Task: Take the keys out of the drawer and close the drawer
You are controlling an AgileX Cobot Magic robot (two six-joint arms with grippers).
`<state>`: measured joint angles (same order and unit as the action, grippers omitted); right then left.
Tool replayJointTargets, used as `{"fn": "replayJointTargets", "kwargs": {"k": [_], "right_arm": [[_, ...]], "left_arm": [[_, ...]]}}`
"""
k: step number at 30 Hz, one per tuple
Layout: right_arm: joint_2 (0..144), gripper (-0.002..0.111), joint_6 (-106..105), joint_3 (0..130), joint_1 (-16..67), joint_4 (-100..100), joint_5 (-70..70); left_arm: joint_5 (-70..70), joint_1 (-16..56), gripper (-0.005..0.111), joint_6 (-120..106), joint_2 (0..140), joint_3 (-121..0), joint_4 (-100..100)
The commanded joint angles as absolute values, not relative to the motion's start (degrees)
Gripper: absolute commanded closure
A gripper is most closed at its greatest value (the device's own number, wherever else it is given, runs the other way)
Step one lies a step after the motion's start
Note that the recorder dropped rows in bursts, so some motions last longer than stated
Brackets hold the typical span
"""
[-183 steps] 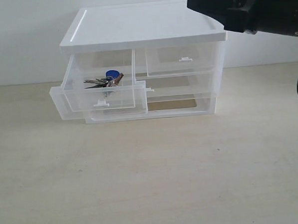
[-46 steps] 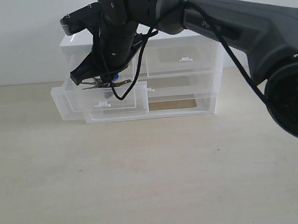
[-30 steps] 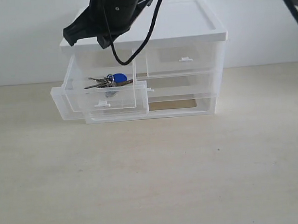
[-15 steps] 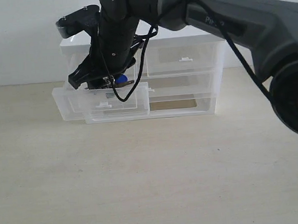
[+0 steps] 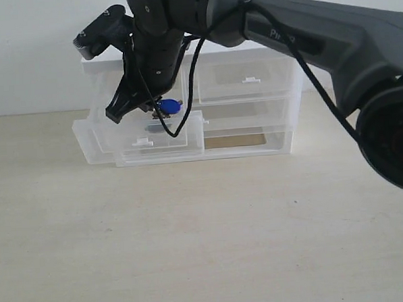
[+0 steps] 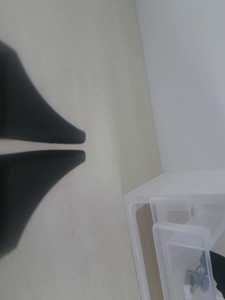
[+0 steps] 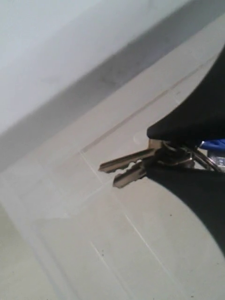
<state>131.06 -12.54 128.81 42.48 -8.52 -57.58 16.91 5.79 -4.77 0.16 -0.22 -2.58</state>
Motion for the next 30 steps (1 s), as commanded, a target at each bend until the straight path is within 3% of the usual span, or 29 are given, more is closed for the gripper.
{"fn": "replayJointTargets", "kwargs": {"k": [1, 30], "right_arm": [[128.45, 0.108, -13.02, 128.06, 41.84, -9.83, -59.83], [110.45, 0.108, -10.98, 128.06, 53.83, -18.5, -63.91]], "left_arm": [[17.0, 5.89, 0.102, -4.68, 0.0, 0.0, -2.22], [17.0, 5.89, 0.102, -4.68, 0.0, 0.0, -2.22]]}}
